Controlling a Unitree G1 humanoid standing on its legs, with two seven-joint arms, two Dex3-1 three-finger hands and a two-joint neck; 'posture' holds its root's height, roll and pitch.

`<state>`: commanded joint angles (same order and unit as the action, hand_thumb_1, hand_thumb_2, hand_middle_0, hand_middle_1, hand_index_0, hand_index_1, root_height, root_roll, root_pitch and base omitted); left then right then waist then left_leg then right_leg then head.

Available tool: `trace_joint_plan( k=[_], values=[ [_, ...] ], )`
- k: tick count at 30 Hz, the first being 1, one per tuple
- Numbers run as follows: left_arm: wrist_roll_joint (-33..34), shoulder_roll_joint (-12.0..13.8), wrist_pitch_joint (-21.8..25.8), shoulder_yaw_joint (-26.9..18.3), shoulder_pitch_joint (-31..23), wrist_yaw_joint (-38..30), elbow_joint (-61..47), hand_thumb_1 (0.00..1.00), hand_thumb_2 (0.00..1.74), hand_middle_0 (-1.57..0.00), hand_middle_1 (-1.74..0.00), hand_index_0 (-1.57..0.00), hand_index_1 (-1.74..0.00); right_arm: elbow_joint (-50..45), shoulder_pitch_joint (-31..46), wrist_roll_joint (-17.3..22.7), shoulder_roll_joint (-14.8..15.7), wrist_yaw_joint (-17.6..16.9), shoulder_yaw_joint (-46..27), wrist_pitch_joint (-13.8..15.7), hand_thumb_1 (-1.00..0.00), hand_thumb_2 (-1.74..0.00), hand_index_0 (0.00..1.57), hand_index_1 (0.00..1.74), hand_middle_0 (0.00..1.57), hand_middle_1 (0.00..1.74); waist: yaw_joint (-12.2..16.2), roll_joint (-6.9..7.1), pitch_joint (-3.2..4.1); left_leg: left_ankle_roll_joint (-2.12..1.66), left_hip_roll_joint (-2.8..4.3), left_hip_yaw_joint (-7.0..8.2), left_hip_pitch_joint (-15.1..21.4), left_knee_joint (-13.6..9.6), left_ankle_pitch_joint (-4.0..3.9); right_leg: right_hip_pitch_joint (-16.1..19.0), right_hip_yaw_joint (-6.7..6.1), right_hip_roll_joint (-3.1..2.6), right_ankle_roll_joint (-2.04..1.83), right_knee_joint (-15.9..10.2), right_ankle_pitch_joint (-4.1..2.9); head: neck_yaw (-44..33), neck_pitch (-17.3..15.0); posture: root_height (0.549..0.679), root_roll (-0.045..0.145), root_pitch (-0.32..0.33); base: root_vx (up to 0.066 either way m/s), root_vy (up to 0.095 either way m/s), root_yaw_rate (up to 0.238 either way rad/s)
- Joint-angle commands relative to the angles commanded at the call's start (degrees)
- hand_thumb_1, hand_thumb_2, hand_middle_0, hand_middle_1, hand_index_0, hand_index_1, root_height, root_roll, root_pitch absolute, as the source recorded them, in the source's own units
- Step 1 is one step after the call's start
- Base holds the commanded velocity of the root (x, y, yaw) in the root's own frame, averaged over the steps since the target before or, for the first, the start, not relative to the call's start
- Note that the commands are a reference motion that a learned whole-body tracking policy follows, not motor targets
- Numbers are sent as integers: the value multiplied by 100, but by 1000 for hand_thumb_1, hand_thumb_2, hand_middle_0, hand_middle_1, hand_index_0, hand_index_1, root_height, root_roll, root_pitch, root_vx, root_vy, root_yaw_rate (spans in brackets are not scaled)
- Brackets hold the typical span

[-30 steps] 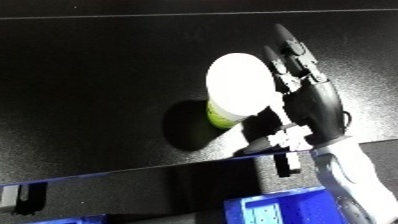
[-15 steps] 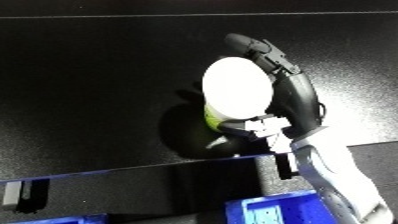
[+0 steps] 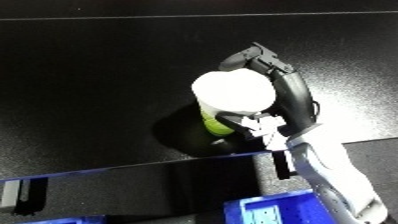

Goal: Pick up the object and place it into the box

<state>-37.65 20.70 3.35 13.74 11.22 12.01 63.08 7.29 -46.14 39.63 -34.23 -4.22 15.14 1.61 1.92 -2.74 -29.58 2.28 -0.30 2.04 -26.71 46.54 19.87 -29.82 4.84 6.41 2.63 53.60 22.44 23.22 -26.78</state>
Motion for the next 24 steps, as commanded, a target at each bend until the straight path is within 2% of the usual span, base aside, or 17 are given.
trace_joint_plan(
  k=[7, 12, 15, 17, 19, 22, 24],
  values=[
    [-48, 2, 40, -204, -151, 2, -31, 0, 0, 0, 0, 0, 0, -1002, 574, -361, -225, -45, -451, 314, -950, -1653, 1492, 1653, 1492, 1653, 192, 58, 14, -9, 55, 61, 4, 31, 54, -34, -54, -60, -29, 11, 11, -130, 118, 617, 67, 6, -12, 18, -115],
    [-146, -11, 146, -323, -241, 62, 11, 0, 0, 0, 0, 0, 0, -1634, 1079, -199, -458, 345, -829, 492, -950, -1653, 1492, 1653, 1492, 1653, 356, 93, 25, -29, 108, 137, 34, 8, 75, -42, -98, -108, -51, -29, 3, -183, 179, 618, 67, 12, -13, 27, -126],
    [-220, -27, 191, -368, -288, 69, 14, 0, 0, 0, 0, 0, 0, -1917, 1425, -210, -570, 409, -1046, 637, -950, -1653, 1492, 1653, 1492, 1653, 450, 113, 23, -38, 142, 185, 52, -8, 84, -49, -116, -141, -60, -49, -5, -113, 268, 618, 68, 16, -14, 24, -124],
    [-279, -50, 243, -405, -330, 82, 34, 0, 0, 0, 0, 0, 0, -2023, 1678, -315, -608, 330, -1232, 866, -950, -1653, 1492, 1653, 1492, 1653, 519, 123, 17, -41, 161, 216, 68, -29, 88, -50, -129, -169, -66, -69, -10, -28, 328, 619, 68, 20, -25, 34, -145],
    [-344, -89, 303, -445, -376, 104, 77, 0, 0, 0, 0, 0, 0, -2088, 1947, -442, -588, 190, -1448, 1215, -950, -1653, 1492, 1653, 1492, 1653, 596, 125, 13, -48, 177, 252, 94, -59, 93, -45, -148, -202, -72, -101, -17, 105, 443, 620, 68, 23, -21, 56, -173],
    [-440, -189, 402, -476, -441, 128, 158, 0, 0, 0, 0, 0, 0, -2092, 2354, -522, -400, -80, -1777, 1867, -950, -1653, 1492, 1653, 1492, 1653, 714, 116, 12, -48, 191, 312, 152, -117, 105, -28, -184, -258, -86, -152, -30, 457, 593, 621, 69, 26, -7, 76, -184],
    [-509, -265, 469, -481, -471, 141, 196, 0, 0, 0, 0, 0, 0, -2021, 2598, -414, -223, -106, -1966, 2216, -950, -1653, 1492, 1653, 1492, 1653, 796, 102, 10, -42, 196, 358, 191, -153, 120, -18, -213, -298, -93, -179, -29, 774, 595, 622, 70, 27, -6, 95, -166]
  ],
)
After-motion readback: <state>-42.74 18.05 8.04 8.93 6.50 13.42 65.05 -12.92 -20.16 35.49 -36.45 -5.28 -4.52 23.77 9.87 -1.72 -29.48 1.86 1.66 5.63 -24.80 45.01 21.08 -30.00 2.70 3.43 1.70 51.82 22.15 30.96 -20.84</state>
